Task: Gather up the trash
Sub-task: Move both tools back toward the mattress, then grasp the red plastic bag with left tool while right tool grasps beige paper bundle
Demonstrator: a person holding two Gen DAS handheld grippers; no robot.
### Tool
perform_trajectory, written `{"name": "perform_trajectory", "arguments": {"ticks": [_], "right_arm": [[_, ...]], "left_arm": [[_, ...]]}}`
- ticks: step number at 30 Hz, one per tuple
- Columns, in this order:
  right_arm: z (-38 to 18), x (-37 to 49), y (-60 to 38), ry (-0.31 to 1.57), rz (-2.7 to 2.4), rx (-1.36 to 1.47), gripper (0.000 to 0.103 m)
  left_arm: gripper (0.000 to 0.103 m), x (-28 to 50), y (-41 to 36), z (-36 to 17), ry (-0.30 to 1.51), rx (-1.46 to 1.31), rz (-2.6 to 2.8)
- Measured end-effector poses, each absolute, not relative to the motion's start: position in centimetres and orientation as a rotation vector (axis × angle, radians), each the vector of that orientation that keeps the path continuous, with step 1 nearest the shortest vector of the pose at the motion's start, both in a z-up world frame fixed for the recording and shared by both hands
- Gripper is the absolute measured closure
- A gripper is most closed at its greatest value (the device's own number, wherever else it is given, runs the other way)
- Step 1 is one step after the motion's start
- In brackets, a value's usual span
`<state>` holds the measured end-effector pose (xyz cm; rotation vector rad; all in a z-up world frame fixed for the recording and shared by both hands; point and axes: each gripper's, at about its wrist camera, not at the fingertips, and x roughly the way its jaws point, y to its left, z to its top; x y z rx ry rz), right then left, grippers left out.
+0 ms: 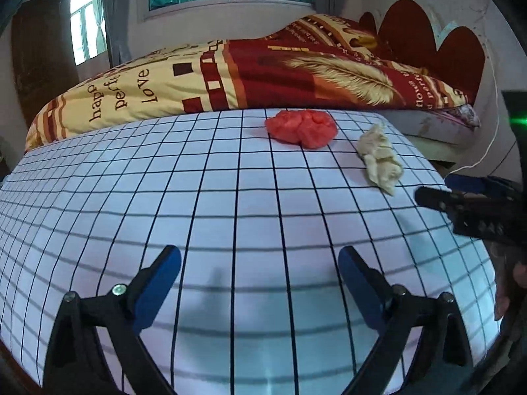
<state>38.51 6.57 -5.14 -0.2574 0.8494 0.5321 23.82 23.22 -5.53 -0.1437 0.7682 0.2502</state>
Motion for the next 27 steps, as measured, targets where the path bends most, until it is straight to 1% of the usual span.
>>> {"name": "perform_trajectory", "arguments": {"ticks": [7, 9, 10, 11, 12, 16, 25, 27], "right_arm": [[-7.5, 43.7, 9.1, 0.916, 0.531, -0.225, 0.022], [-8.0, 44.8, 9.4, 0.926, 0.538, -0.223, 0.025], [-8.2, 45.1, 9.4, 0.928, 0.552, -0.217, 0.036], [-8.4, 45.5, 9.3, 0.933, 0.566, -0.214, 0.051], [-8.6, 45.9, 9.2, 0.941, 0.568, -0.215, 0.057], [-8.4, 48.1, 7.7, 0.917, 0.552, -0.199, 0.066], [-7.9, 53.4, 5.5, 0.916, 0.519, -0.170, 0.068], [-7.9, 53.9, 5.6, 0.918, 0.522, -0.169, 0.068]], "left_arm": [[0.006, 28.2, 24.0, -6.3, 0.788, -0.144, 0.241], [0.006, 29.1, 24.0, -6.3, 0.790, -0.139, 0.242], [0.006, 29.7, 24.0, -6.3, 0.787, -0.144, 0.241], [0.006, 30.2, 24.0, -6.3, 0.783, -0.153, 0.235], [0.006, 30.9, 23.8, -6.3, 0.784, -0.157, 0.226], [0.006, 33.9, 23.2, -6.2, 0.783, -0.145, 0.213], [0.006, 43.1, 21.7, -6.5, 0.831, -0.096, 0.207], [0.009, 44.9, 21.5, -6.9, 0.866, -0.072, 0.209]]}}
